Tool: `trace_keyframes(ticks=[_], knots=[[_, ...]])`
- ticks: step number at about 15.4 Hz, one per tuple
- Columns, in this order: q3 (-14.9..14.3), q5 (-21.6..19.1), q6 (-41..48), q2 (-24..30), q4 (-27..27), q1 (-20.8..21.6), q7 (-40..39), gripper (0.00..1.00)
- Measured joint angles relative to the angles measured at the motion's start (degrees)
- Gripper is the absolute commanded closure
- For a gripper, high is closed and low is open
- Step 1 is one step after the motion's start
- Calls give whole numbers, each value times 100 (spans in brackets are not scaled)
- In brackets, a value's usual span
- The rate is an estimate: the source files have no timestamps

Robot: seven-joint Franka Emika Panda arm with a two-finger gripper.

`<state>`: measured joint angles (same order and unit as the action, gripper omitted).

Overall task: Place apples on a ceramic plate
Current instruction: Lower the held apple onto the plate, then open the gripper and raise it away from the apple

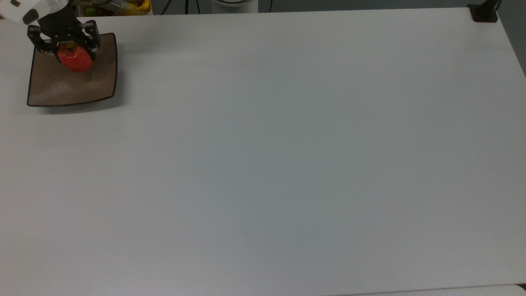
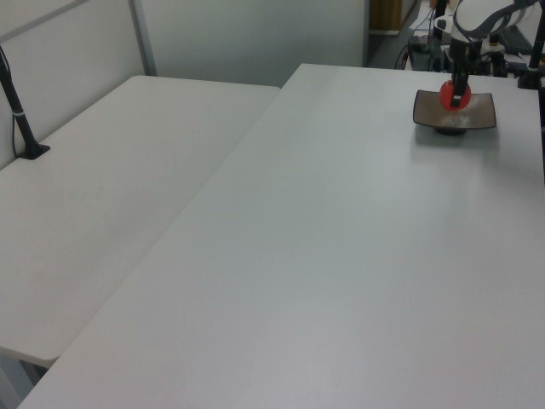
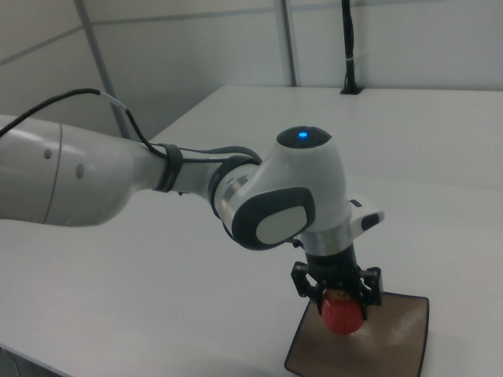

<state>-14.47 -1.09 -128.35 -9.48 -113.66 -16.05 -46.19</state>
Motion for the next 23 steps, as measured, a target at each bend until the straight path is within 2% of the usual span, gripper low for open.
trace_keyframes(ticks=[6,7,10,11,12,16,23], knots=[[1,-111,-485,-399,-4,-21,-2,86],[1,-134,-542,-439,-4,-22,-2,79],[1,-201,-577,-482,-2,-26,-2,21],[0,-211,-577,-482,-1,-28,-2,7],[0,-250,-577,-482,-1,-32,-2,0],[-1,-468,-577,-483,-1,-42,-2,0],[-1,-484,-577,-482,30,-43,2,0]])
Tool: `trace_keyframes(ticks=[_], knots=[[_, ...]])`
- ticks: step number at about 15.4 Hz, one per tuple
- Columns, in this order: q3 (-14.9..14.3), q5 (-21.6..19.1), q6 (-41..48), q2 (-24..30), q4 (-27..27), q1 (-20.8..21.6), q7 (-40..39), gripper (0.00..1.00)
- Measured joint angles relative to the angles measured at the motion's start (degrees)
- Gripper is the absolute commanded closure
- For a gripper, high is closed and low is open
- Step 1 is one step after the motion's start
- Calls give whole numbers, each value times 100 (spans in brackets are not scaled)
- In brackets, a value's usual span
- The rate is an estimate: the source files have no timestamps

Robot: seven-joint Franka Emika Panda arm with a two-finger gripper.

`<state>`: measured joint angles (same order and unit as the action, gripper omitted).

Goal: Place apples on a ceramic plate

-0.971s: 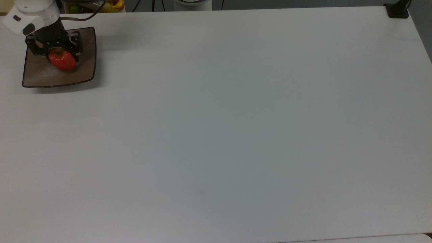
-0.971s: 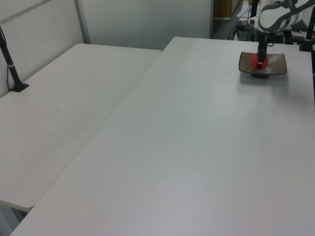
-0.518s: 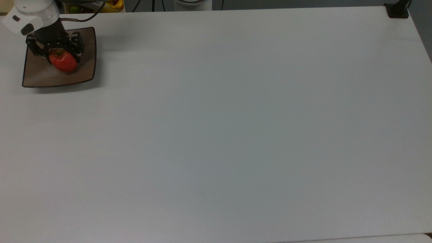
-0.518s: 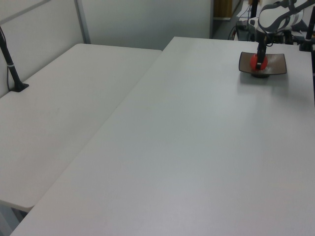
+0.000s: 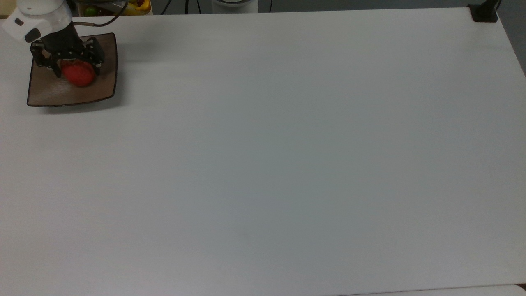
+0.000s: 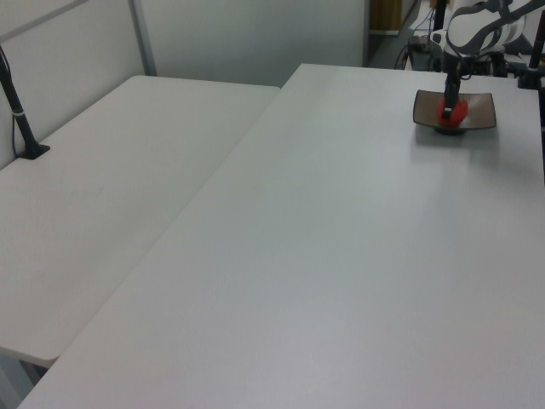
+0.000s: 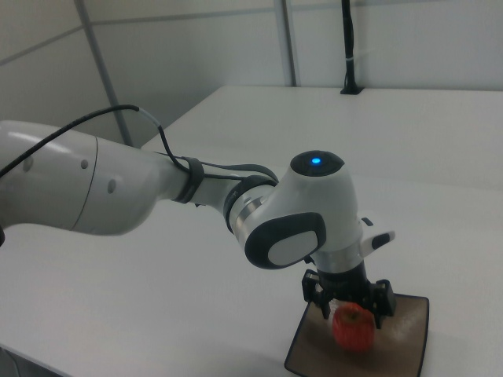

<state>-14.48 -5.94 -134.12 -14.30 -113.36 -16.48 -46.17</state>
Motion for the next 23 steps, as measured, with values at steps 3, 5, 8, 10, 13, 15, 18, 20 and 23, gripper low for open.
trace_keyframes(ticks=[3,5,8,10,13,15,18,20,23], knots=[[0,-34,165,49,184,6,194,0],[5,-36,540,203,472,37,474,0],[15,-43,1340,643,890,245,870,0],[19,-43,1750,948,1098,379,1252,0],[22,-58,2550,1378,1621,615,2149,0],[28,-107,3123,1620,2068,841,2862,0],[71,-143,3853,1883,2560,1346,3848,0],[206,-153,4178,1983,2645,1674,4308,0],[779,-153,4394,1981,2620,1898,4891,0]])
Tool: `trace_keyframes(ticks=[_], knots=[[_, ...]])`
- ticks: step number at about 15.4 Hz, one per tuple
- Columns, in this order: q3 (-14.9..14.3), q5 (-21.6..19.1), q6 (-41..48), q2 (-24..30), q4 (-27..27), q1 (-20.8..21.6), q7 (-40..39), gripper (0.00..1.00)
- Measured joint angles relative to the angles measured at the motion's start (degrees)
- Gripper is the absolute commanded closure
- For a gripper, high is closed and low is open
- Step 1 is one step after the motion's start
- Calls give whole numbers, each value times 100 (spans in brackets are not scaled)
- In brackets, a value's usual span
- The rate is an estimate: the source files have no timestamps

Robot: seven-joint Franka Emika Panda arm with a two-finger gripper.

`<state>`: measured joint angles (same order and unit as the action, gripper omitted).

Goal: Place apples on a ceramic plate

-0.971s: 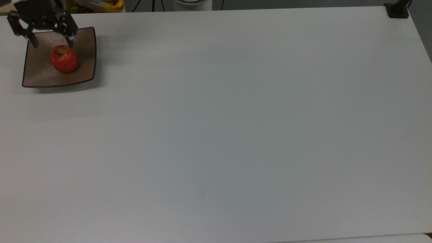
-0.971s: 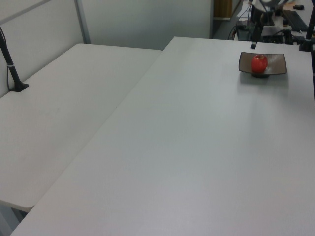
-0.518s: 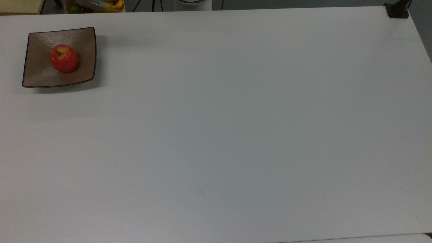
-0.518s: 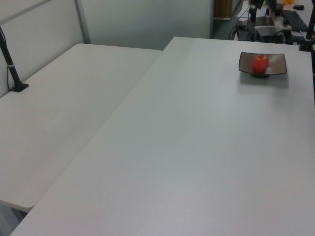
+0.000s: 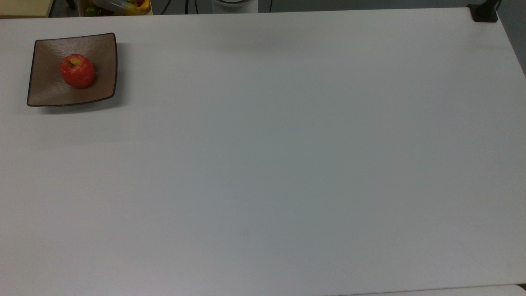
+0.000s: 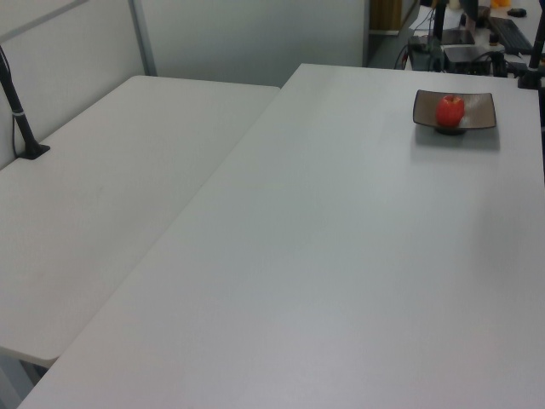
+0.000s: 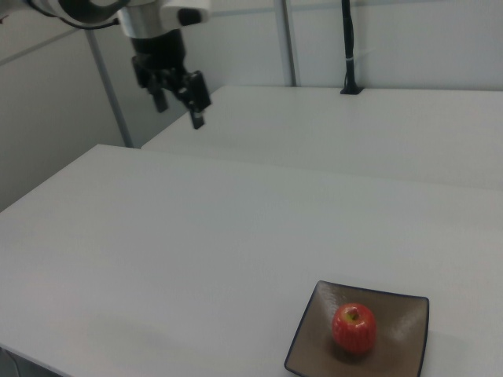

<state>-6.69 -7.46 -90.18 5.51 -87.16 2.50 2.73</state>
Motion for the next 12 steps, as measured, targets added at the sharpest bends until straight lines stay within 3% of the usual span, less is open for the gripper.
trace_keyframes(ticks=[2,4,8,12], knots=[[444,27,15,-42,-81,28,255,0],[670,95,14,-76,-212,108,305,0],[698,446,-415,-122,-560,274,-159,0],[545,643,-627,-159,-688,269,-682,0]])
